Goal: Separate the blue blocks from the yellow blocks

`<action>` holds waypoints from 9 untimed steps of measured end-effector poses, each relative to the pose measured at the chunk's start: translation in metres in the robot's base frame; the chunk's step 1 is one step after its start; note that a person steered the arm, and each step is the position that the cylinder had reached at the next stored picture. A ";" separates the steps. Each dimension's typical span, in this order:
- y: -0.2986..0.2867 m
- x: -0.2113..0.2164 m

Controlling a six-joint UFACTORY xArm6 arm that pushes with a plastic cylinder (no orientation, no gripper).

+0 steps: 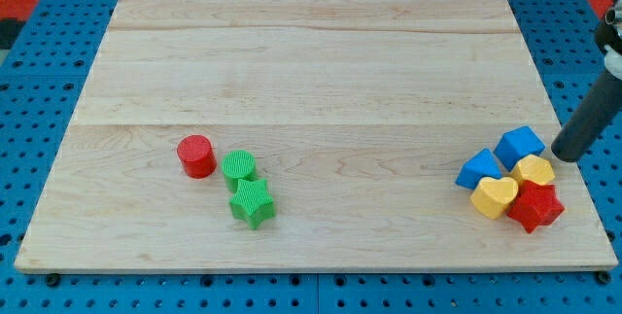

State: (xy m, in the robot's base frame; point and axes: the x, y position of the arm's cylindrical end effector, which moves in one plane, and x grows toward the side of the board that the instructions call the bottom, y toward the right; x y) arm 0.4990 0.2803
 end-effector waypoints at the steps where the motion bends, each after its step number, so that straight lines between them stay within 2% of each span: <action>1: -0.008 0.006; 3: -0.038 0.005; 6: -0.062 -0.031; 9: -0.104 -0.031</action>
State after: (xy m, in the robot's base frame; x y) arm 0.4680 0.1766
